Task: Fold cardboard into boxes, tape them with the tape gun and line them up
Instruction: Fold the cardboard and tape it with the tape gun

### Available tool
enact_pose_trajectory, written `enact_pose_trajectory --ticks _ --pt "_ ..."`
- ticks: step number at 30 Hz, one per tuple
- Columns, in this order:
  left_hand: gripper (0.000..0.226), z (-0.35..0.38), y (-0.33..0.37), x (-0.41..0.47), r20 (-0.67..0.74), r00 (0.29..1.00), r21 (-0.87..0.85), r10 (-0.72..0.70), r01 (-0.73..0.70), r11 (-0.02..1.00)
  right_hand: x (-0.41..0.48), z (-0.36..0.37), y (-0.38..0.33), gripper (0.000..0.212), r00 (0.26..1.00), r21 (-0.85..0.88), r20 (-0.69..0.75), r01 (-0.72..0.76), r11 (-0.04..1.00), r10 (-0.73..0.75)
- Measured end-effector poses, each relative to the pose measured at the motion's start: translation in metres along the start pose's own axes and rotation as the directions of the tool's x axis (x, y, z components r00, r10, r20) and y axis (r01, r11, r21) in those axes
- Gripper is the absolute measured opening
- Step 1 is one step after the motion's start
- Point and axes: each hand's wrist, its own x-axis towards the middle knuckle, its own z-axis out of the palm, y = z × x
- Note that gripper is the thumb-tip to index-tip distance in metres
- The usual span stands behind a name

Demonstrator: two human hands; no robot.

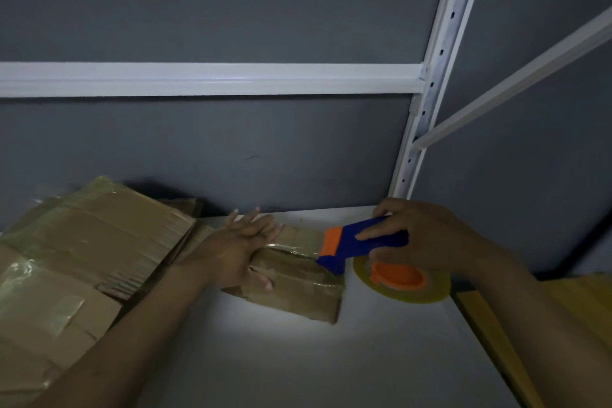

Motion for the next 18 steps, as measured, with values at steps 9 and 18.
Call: enact_pose_trajectory --ticks 9,18 --pt "0.087 0.018 0.054 0.002 -0.064 0.995 0.036 0.078 -0.076 0.996 -0.004 0.008 0.002 0.036 0.999 0.062 -0.035 0.011 0.998 -0.009" --pt "0.104 0.020 0.040 0.002 -0.128 0.990 -0.259 0.051 -0.083 0.962 -0.022 0.017 0.008 0.034 0.998 0.210 -0.045 -0.024 0.977 0.034"
